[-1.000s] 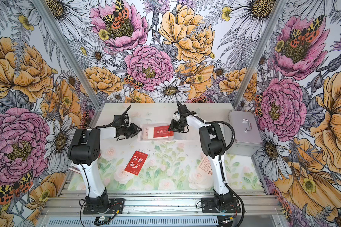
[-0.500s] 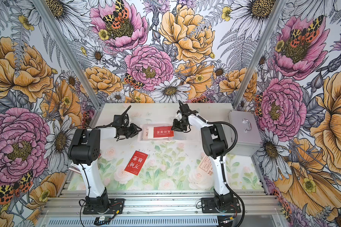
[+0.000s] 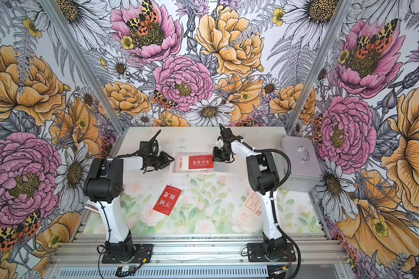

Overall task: Place the photos into the photo albums
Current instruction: Insert the photo into the photo album.

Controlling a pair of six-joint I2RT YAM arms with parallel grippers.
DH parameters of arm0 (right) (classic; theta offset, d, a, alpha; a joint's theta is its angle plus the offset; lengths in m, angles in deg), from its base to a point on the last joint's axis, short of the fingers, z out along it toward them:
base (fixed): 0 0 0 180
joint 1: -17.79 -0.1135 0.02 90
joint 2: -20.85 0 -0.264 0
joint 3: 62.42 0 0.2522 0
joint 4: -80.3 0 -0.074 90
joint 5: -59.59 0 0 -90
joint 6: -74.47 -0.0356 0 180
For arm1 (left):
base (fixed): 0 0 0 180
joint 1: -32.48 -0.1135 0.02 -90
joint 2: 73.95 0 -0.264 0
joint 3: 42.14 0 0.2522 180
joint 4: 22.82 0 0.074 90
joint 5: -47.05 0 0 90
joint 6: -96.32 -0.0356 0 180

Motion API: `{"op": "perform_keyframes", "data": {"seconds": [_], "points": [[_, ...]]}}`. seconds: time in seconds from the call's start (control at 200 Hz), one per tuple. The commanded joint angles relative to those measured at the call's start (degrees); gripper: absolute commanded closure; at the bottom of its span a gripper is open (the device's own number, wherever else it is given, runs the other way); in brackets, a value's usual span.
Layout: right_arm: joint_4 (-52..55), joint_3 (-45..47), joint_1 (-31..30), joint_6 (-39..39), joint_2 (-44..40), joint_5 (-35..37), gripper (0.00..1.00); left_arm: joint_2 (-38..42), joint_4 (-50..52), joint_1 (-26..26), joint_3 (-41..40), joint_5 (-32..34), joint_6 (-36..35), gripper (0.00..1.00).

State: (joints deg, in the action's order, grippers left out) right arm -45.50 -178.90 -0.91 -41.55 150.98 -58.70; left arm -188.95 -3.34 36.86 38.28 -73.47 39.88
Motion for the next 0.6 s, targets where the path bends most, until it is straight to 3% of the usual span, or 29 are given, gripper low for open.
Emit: {"op": "perform_keyframes", "data": {"seconds": [0.0, 0.595], "points": [[0.2, -2.4, -0.8, -0.1, 2.3, -1.7, 0.91, 1.1, -1.1, 0.4, 0.3, -1.4, -0.4, 0.63], [0.2, -7.6, -3.2, -1.2, 7.2, -5.7, 0.93, 1.0, -0.9, 0.6, 0.7, -1.3, -0.3, 0.63]]}}
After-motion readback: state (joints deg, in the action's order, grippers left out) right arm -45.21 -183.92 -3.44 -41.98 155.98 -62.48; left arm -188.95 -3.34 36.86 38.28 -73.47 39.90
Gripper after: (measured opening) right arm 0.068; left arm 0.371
